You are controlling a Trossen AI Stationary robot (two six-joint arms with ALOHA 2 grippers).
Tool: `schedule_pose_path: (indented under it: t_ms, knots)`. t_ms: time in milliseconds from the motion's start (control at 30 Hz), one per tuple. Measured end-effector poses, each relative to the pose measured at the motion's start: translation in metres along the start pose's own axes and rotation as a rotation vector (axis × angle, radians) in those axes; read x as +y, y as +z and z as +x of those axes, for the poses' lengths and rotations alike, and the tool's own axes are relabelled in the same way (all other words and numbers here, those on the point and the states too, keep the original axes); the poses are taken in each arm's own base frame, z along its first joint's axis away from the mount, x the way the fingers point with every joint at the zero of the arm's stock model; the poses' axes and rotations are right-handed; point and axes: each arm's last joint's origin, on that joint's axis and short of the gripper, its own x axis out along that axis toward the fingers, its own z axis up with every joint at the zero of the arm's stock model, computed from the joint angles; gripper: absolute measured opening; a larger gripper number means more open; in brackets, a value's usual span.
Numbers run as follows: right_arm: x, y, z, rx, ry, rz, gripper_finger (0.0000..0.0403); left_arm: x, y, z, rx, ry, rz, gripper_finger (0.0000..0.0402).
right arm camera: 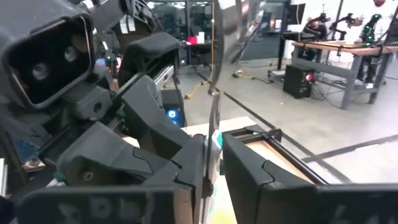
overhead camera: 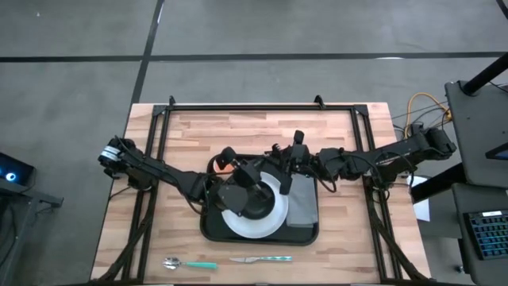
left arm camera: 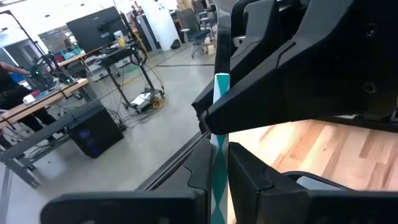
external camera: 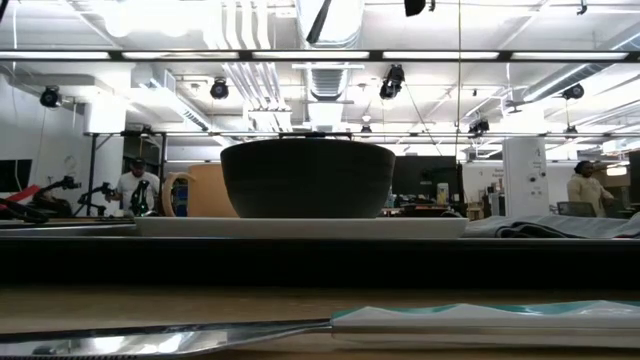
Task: Set up tray
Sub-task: Put the blue fork on top of the gray napkin
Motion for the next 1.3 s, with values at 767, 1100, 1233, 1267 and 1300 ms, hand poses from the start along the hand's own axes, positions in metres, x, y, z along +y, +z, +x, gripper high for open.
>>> schedule_pose_path:
  t_ms: [767,1100,1233,1267,1300]
  knots:
    - [0.000,0.000,0.000,0.001,-0.002,-0.004,0.0013,0.000,0.000,0.001,0.001,-0.004,-0.013,0.0073]
    - [0.004,0.005,-0.016,0.027,-0.045,-0.022,0.0012,-0.004,0.000,-0.012,-0.006,-0.037,0.058,0.0122]
    - [0.004,0.005,-0.025,0.070,-0.057,-0.028,0.0012,-0.006,-0.001,-0.019,-0.013,-0.023,0.122,0.0161]
    - [0.005,0.003,-0.028,0.095,-0.054,-0.030,0.0012,-0.006,-0.001,-0.021,-0.016,-0.006,0.146,0.0170]
    - [0.005,0.001,-0.030,0.126,-0.053,-0.027,0.0012,-0.006,-0.001,-0.024,-0.017,0.008,0.174,0.0178]
